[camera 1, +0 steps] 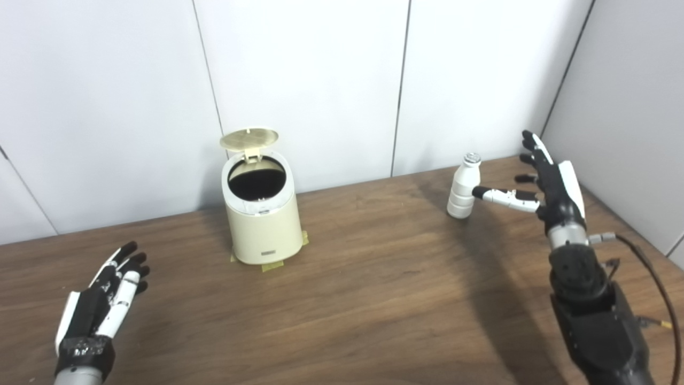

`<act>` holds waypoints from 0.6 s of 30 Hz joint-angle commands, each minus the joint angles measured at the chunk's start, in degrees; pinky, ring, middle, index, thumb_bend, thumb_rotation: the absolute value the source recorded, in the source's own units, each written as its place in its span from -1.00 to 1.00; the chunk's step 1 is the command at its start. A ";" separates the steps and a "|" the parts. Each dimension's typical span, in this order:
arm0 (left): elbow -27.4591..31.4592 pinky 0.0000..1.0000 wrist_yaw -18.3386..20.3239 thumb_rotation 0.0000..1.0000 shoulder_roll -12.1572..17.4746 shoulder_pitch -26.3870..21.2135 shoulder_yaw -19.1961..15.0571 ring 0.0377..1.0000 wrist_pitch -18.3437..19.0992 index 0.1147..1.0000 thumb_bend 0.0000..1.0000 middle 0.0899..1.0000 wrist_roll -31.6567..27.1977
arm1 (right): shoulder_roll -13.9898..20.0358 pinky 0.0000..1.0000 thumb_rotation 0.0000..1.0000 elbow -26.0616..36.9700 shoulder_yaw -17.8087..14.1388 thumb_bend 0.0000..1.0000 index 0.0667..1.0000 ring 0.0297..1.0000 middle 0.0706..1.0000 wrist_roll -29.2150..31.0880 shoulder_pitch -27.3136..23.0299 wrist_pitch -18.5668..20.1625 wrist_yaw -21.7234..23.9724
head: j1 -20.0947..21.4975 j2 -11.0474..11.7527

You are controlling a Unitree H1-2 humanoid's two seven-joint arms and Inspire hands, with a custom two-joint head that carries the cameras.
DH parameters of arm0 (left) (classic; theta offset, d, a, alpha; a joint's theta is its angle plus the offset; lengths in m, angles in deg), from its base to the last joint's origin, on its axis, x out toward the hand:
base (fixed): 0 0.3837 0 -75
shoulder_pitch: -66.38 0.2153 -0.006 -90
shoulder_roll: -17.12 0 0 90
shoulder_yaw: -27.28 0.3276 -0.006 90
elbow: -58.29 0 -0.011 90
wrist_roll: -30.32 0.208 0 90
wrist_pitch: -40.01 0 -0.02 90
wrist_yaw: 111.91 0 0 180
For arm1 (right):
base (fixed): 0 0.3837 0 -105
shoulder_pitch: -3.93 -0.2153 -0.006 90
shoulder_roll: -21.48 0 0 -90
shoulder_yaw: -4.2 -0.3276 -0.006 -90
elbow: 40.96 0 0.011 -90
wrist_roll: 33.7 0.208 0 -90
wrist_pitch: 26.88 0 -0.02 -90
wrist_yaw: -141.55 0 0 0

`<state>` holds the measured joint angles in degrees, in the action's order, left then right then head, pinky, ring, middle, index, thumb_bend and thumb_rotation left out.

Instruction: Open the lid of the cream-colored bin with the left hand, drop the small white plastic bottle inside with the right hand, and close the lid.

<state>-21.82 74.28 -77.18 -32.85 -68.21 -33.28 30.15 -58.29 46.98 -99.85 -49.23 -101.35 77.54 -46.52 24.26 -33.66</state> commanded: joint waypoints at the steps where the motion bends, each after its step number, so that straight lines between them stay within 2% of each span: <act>1: 2.82 0.71 -0.14 0.19 1.03 -1.76 -0.03 0.70 -0.65 0.85 -0.60 0.73 -0.11 | 2.38 0.43 -0.49 0.08 0.38 1.00 0.84 0.75 0.80 -0.54 -3.20 -0.13 0.85 | 0.00 -0.14; 3: 3.43 0.73 0.06 0.13 1.00 -1.75 -0.15 0.71 0.10 0.85 -0.63 0.74 -0.35 | 2.96 0.45 -0.56 -1.38 0.48 1.00 0.85 0.79 0.83 0.29 -4.60 1.11 1.64 | -0.37 -0.29; 6: 4.09 0.76 0.11 0.03 0.75 -1.82 -0.36 0.72 1.18 0.86 -0.66 0.75 -0.71 | 3.88 0.05 -0.62 -4.09 0.98 1.00 0.85 0.66 0.84 0.25 -6.52 1.87 2.18 | -0.65 -0.41; 9: 5.01 0.72 0.29 -0.01 0.82 -1.67 -0.06 0.73 2.05 0.86 -0.67 0.76 -0.45 | 5.09 -0.08 -0.66 -6.34 1.69 0.95 0.87 0.61 0.86 0.45 -8.04 2.42 3.43 | -1.05 -0.44; 11: 5.62 0.67 0.33 -0.03 0.72 -1.60 0.02 0.70 2.69 0.83 -0.66 0.74 -0.47 | 5.83 -0.08 -0.67 -7.60 2.27 0.94 0.87 0.60 0.85 0.37 -8.88 2.65 4.16 | -1.14 -0.48; 14: 6.52 0.65 0.24 -0.04 0.62 -1.63 0.33 0.70 3.67 0.82 -0.65 0.74 -0.02 | 7.12 0.03 -0.66 -9.89 4.08 0.95 0.84 0.65 0.81 -0.86 -10.12 2.44 4.85 | -1.11 -0.54; 17: 7.14 0.64 0.11 -0.11 0.59 -1.71 0.67 0.69 4.28 0.83 -0.69 0.74 0.47 | 7.08 -0.03 -0.69 -11.12 4.48 0.94 0.82 0.60 0.80 -0.06 -11.03 3.31 5.45 | -0.95 -0.66; 18: 7.35 0.64 0.09 -0.12 0.59 -1.71 0.80 0.69 4.50 0.83 -0.69 0.74 0.59 | 6.97 0.02 -0.72 -11.62 4.54 0.93 0.81 0.60 0.78 0.33 -11.37 3.57 5.76 | -1.04 -0.70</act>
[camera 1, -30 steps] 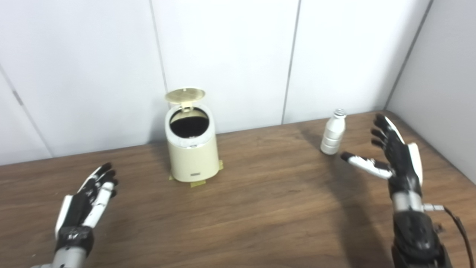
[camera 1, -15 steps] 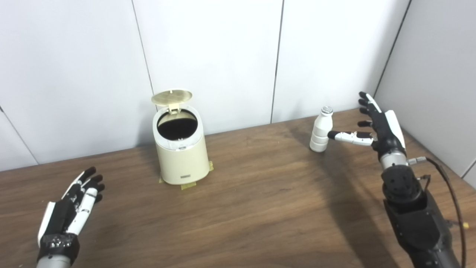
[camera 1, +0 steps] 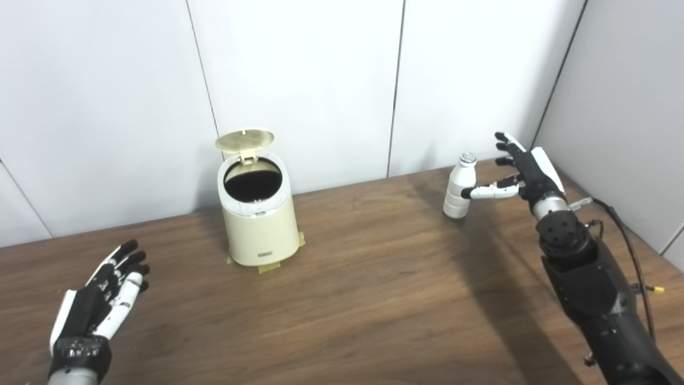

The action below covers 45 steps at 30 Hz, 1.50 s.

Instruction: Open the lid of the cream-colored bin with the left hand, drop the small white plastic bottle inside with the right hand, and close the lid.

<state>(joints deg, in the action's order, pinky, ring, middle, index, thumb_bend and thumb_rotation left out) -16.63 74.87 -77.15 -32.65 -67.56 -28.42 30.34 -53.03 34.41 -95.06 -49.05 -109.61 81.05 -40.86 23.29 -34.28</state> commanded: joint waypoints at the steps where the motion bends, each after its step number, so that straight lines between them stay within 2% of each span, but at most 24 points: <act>1: 2.34 0.64 -0.35 -0.12 0.63 -1.94 0.29 0.69 -0.26 0.84 -0.70 0.74 0.35 | 1.69 0.14 -0.77 0.37 -0.11 0.91 0.81 0.64 0.77 0.61 -3.42 -0.10 0.58 | -0.12 -0.12; 3: 2.79 0.65 -0.18 -0.14 0.70 -1.97 0.54 0.69 0.09 0.85 -0.73 0.75 0.37 | 1.85 0.44 -0.82 -0.64 0.44 0.90 0.80 0.70 0.77 1.06 -3.92 -1.09 1.38 | -0.45 -0.30; 5: 3.12 0.68 -0.19 -0.22 0.68 -2.01 0.58 0.71 0.57 0.85 -0.74 0.76 0.25 | 1.70 0.51 -0.88 -0.27 1.07 0.89 0.77 0.69 0.74 0.76 -4.29 -0.71 1.55 | -0.60 -0.45; 9: 3.91 0.69 -0.32 -0.30 0.95 -1.80 0.56 0.72 1.53 0.83 -0.73 0.76 0.48 | 1.19 0.40 -0.94 -1.07 2.17 0.88 0.67 0.61 0.65 0.02 -5.56 0.10 0.92 | -0.60 -0.68; 16: 4.47 0.68 0.03 -0.37 1.09 -1.25 0.22 0.72 1.50 0.80 -0.76 0.74 -0.25 | 0.00 0.32 -1.00 -2.67 2.41 0.82 0.62 0.56 0.65 0.05 -6.46 1.63 0.08 | -0.66 -0.92; 23: 4.22 0.71 -0.12 -0.50 0.96 -1.12 0.47 0.73 1.46 0.79 -0.76 0.74 -0.16 | -0.77 0.25 -1.00 -4.40 2.39 0.77 0.55 0.50 0.58 0.05 -6.59 -0.34 -1.50 | -0.95 -1.11; 27: 4.44 0.68 -0.19 -0.53 0.75 -1.05 0.34 0.72 1.81 0.77 -0.75 0.74 -0.44 | -1.02 0.38 -1.00 -4.99 2.72 0.74 0.49 0.50 0.52 -0.25 -6.52 -1.19 -2.56 | -1.25 -1.29; 34: 4.82 0.66 -0.29 -0.54 0.83 -0.90 0.25 0.71 2.27 0.74 -0.74 0.72 -0.27 | -0.89 0.30 -1.00 -5.14 3.76 0.72 0.42 0.42 0.45 -1.24 -6.26 -1.19 -4.00 | -1.39 -1.31; 39: 4.64 0.67 -0.01 -0.41 1.15 -0.90 0.26 0.72 2.10 0.76 -0.75 0.73 -0.37 | -0.40 0.25 -1.00 -7.50 3.99 0.71 0.35 0.35 0.38 -1.24 -5.68 -4.48 -5.13 | -1.09 -1.58; 45: 4.50 0.67 0.26 -0.48 1.65 -0.93 0.82 0.71 1.92 0.76 -0.77 0.72 0.21 | -0.76 0.21 -0.99 -10.20 3.62 0.69 0.27 0.26 0.29 -0.43 -5.42 -8.22 -5.82 | -1.47 -1.80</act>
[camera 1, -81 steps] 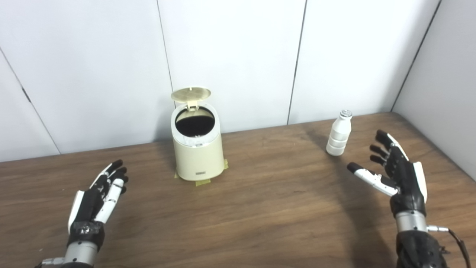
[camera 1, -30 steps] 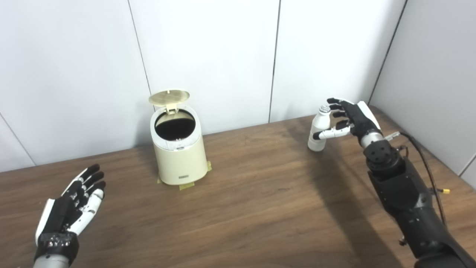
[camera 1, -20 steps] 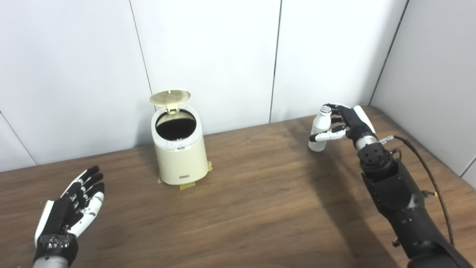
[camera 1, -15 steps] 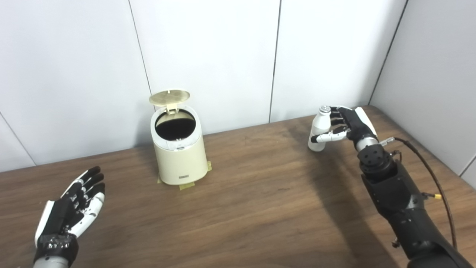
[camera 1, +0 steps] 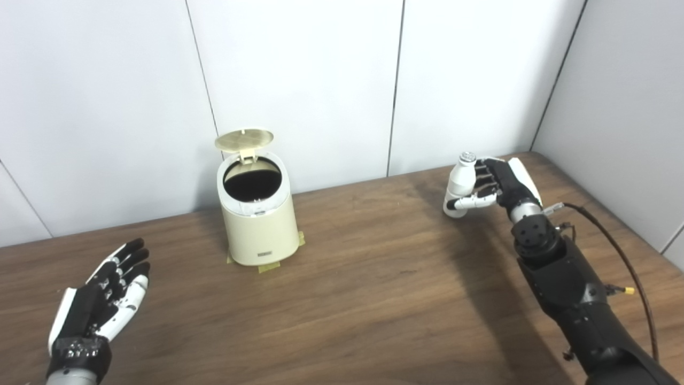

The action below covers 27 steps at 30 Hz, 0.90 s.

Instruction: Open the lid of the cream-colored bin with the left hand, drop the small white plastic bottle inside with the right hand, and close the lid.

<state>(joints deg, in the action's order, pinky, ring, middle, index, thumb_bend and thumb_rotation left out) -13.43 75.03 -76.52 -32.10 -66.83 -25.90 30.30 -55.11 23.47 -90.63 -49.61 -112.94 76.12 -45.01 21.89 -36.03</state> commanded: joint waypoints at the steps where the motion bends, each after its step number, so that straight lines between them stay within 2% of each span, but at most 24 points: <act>1: 1.22 0.69 0.17 -0.57 1.06 -1.49 0.11 0.72 -0.67 0.77 -0.79 0.73 0.10 | 1.19 0.16 -0.98 0.53 -0.90 0.67 0.23 0.22 0.25 0.25 -2.06 -3.73 -1.81 | -0.16 -0.07; 3: 1.21 0.69 0.22 -0.65 1.16 -1.54 0.18 0.72 -0.74 0.78 -0.79 0.73 0.05 | 0.84 0.11 -0.96 -0.26 -1.02 0.64 0.19 0.16 0.19 0.26 -2.25 -4.30 -2.42 | -0.31 -0.21; 4: 1.22 0.70 0.23 -0.64 1.22 -1.55 0.21 0.72 -0.79 0.77 -0.78 0.73 0.13 | 0.74 0.06 -0.83 -0.44 -1.03 0.29 0.03 0.12 0.14 0.24 -2.33 -4.37 -2.62 | -0.36 -0.24; 5: 1.18 0.70 0.30 -0.63 1.23 -1.54 0.12 0.72 -0.94 0.77 -0.77 0.72 -0.07 | 0.53 0.04 -0.79 -0.58 -1.13 0.17 -0.03 0.10 0.13 0.26 -2.41 -4.43 -3.04 | -0.40 -0.27; 7: 1.07 0.70 0.37 -0.57 1.24 -1.51 -0.05 0.72 -1.15 0.76 -0.75 0.73 -0.35 | 0.19 -0.10 -0.94 -0.62 -1.18 0.09 -0.04 -0.03 -0.10 0.05 -2.48 -4.67 -4.02 | -0.43 -0.35; 10: 1.01 0.69 0.47 -0.50 1.45 -1.41 -0.06 0.73 -1.44 0.75 -0.75 0.72 -0.33 | -0.44 -0.25 -1.00 -0.31 -1.41 0.06 -0.06 -0.16 -0.19 -0.21 -2.45 -4.70 -5.58 | -0.34 -0.47; 12: 0.99 0.67 0.39 -0.33 1.75 -1.33 0.07 0.71 -1.53 0.73 -0.73 0.71 0.25 | -0.82 -0.34 -1.00 -0.06 -1.50 0.06 -0.06 -0.25 -0.23 -0.40 -2.33 -5.24 -6.79 | -0.18 -0.63; 15: 0.79 0.69 0.29 -0.22 1.76 -1.28 -0.24 0.72 -1.49 0.74 -0.72 0.72 -0.03 | -1.01 -0.34 -1.00 0.37 -1.43 0.06 -0.06 -0.25 -0.23 -0.63 -2.23 -5.22 -7.68 | -0.13 -0.63; 20: 0.66 0.73 0.48 -0.21 1.93 -1.17 -0.19 0.74 -1.61 0.78 -0.74 0.74 -0.12 | -0.83 -0.32 -1.00 0.93 -1.31 0.06 -0.06 -0.24 -0.21 -0.43 -1.97 -5.91 -7.90 | -0.56 -0.64; 23: 0.63 0.72 0.51 -0.32 1.85 -1.12 -0.12 0.73 -1.75 0.79 -0.76 0.74 -0.21 | -0.97 -0.31 -1.00 2.21 -1.47 0.06 -0.07 -0.22 -0.19 -0.23 -1.65 -6.08 -7.75 | -1.08 -0.72; 27: 0.54 0.70 0.30 -0.37 1.88 -0.95 0.25 0.72 -1.82 0.77 -0.75 0.73 0.49 | -2.05 -0.31 -1.00 8.49 -1.89 0.06 -0.07 -0.22 -0.19 0.27 -0.74 -3.82 -6.86 | -1.99 -0.80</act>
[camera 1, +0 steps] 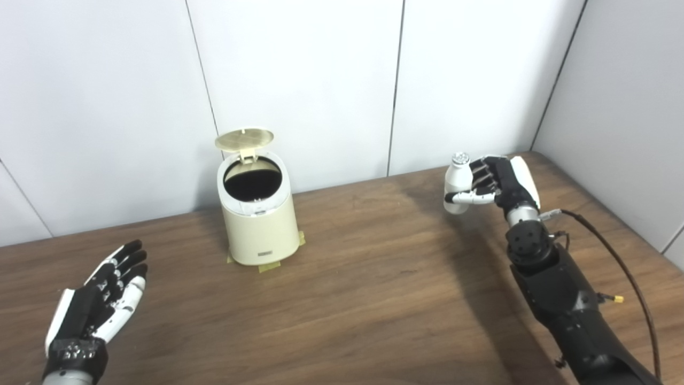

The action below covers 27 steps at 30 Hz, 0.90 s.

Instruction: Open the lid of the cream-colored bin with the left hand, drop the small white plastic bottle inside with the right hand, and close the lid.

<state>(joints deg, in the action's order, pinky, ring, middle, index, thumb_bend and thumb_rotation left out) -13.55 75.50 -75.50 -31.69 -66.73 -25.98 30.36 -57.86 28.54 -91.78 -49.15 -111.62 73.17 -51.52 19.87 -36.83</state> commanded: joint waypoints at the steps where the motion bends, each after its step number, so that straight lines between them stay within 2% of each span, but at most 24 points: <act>1: 0.59 0.71 -0.17 -0.38 0.76 -1.30 0.12 0.71 -1.83 0.77 -0.75 0.72 0.31 | 0.51 -0.32 -1.00 5.47 -0.41 0.06 -0.07 -0.23 -0.20 -0.83 -1.79 -0.43 -0.32 | -0.17 -0.01; 8: -1.01 0.66 -0.20 -0.46 0.54 -0.85 0.58 0.68 -4.51 0.75 -0.72 0.71 0.47 | -1.31 -0.33 -1.00 19.31 2.89 0.06 -0.08 -0.24 -0.17 -4.04 -0.92 -0.61 1.36 | -2.30 0.14; 10: -1.40 0.65 -0.38 -0.35 0.64 -0.71 1.05 0.67 -5.23 0.74 -0.69 0.70 1.29 | -2.10 -0.31 -1.00 22.04 3.72 0.04 -0.04 -0.23 -0.12 -4.77 -1.23 -0.35 2.07 | -3.04 0.16; 11: -1.49 0.65 -0.45 -0.24 0.65 -0.64 1.23 0.67 -5.37 0.73 -0.66 0.70 1.55 | -2.72 -0.29 -1.00 23.37 4.06 0.04 -0.04 -0.22 -0.11 -5.12 -1.45 0.14 2.41 | -3.32 0.26; 13: -1.30 0.65 -0.67 -0.09 0.42 -0.50 1.44 0.68 -4.81 0.73 -0.61 0.71 1.84 | -4.28 -0.24 -1.00 25.80 4.72 0.04 -0.07 -0.18 -0.10 -5.75 -2.07 2.14 3.32 | -3.79 0.33; 15: -1.10 0.68 -0.87 -0.04 0.10 -0.35 1.62 0.70 -4.44 0.74 -0.60 0.72 1.95 | -5.37 -0.22 -1.00 27.25 5.82 0.04 -0.08 -0.15 -0.10 -6.83 -2.87 2.42 4.13 | -4.47 0.35; 20: -1.14 0.67 -1.23 -0.06 -0.69 0.25 2.15 0.69 -4.95 0.73 -0.60 0.71 2.21 | -8.38 -0.21 -1.00 29.63 8.10 0.04 -0.08 -0.14 -0.11 -7.92 -4.86 0.96 5.70 | -7.32 0.56; 27: -2.03 0.67 -1.99 0.03 -2.22 0.91 3.23 0.67 -5.96 0.71 -0.54 0.69 3.76 | -13.91 -0.29 -1.00 31.23 11.49 0.04 -0.06 -0.17 -0.11 -9.14 -7.62 2.54 8.18 | -11.52 1.16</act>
<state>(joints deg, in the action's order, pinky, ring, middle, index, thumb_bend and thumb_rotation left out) -16.50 74.61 -77.89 -29.41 -63.71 -29.18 33.10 -71.68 58.42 -80.35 -57.61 -115.92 76.06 -43.44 8.27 -35.60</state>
